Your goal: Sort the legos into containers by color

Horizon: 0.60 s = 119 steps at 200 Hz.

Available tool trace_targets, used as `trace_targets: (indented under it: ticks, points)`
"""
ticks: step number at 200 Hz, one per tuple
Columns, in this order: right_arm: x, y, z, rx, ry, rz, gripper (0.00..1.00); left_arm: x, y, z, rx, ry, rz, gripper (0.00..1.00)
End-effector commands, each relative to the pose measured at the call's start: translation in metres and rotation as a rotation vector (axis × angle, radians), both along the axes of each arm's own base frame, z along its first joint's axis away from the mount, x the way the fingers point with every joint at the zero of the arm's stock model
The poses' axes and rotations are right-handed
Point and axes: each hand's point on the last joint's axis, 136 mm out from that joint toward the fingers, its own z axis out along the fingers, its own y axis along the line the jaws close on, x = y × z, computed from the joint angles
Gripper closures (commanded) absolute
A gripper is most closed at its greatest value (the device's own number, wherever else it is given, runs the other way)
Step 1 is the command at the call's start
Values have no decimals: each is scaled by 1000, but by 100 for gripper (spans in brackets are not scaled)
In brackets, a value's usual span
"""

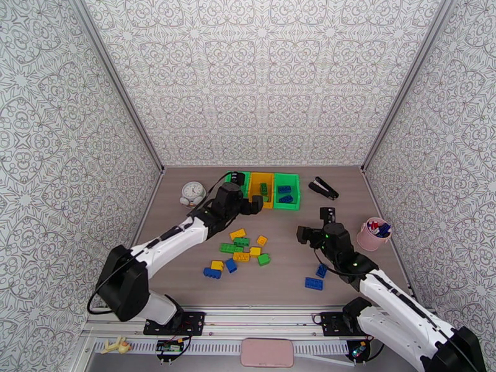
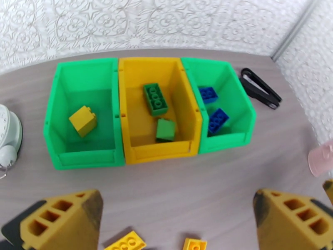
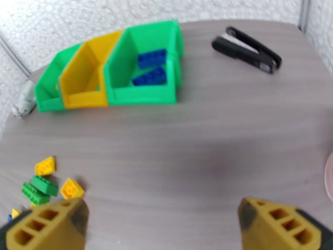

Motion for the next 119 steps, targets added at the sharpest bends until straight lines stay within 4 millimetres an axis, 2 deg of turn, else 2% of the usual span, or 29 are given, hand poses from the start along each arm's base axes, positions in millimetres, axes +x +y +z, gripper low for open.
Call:
trace_targets:
  ticks: [1,26,45,69,119]
  points:
    - [-23,-22,-28,26,125,-128,1,-32,-18,5,25,-96,-204,0]
    - [-48,-41,-49,69,251,-265,8,-68,-32,-3,79,-184,-390,0]
    - [-63,-42,-67,107,329,-303,9,-99,-48,-9,97,-276,-593,0]
    - [-78,-44,-84,122,423,-335,10,-127,-64,-16,118,-357,-780,0]
    - [-85,-35,-98,61,538,-275,11,-166,-80,-38,165,-403,-981,0]
